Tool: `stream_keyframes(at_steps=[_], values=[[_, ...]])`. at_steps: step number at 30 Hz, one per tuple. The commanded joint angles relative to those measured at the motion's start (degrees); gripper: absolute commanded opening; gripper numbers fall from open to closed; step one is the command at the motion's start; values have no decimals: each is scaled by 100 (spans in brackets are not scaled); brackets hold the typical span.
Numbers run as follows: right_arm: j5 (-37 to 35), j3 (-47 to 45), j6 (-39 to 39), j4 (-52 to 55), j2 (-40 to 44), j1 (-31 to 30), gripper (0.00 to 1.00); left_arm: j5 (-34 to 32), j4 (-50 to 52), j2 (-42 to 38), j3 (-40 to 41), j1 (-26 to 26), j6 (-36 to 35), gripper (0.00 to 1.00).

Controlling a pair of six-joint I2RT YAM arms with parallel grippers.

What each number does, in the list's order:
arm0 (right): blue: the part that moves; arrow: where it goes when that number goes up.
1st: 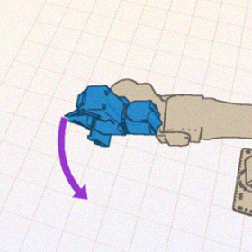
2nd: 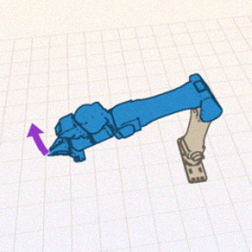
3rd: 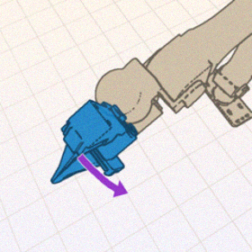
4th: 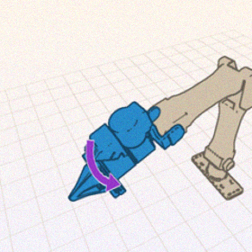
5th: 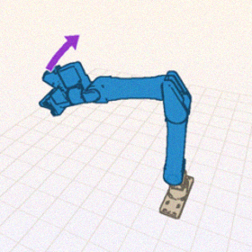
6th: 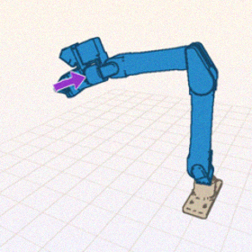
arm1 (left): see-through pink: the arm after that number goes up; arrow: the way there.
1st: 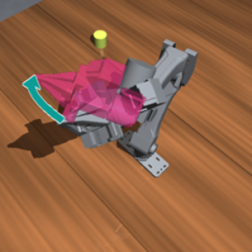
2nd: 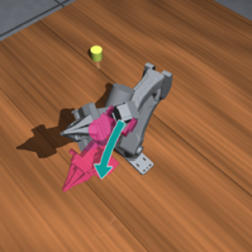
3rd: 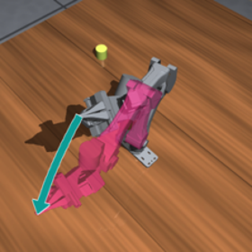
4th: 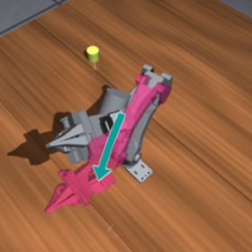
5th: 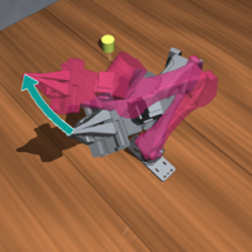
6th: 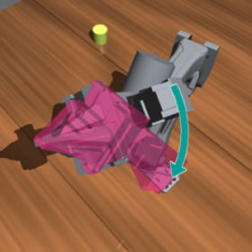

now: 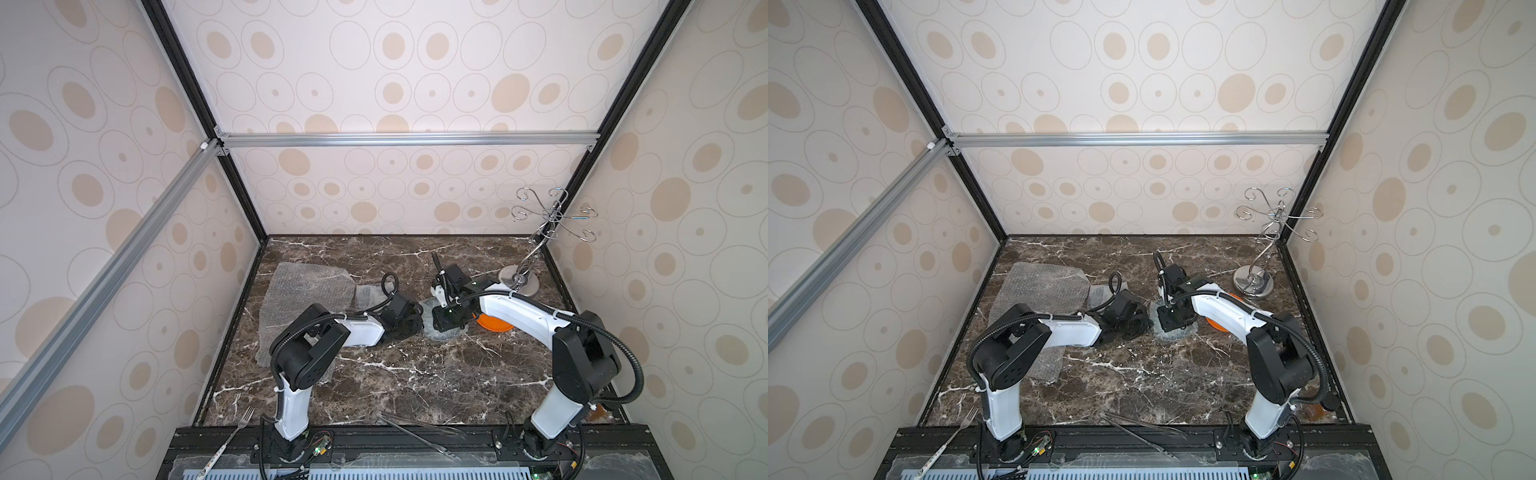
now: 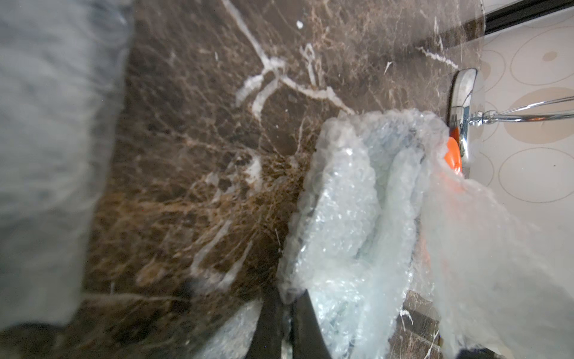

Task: Unpack dinner plates from bubble wrap
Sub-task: Unwrap the bubble wrap at the center of the board.

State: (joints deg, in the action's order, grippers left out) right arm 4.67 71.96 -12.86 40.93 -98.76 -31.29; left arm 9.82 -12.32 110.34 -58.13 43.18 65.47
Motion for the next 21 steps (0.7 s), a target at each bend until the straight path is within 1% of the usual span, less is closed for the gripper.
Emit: stream_keyframes(at_steps=[1,13,21], values=[[-236,130,147,-85,-138,216,46,-20,262,-154,-102,-18,-131,8],[-342,107,205,-384,-131,1098,46,19,291,-128,-178,-11,-193,8],[-449,37,196,-634,-286,1430,46,28,270,-152,-164,-17,-219,8]])
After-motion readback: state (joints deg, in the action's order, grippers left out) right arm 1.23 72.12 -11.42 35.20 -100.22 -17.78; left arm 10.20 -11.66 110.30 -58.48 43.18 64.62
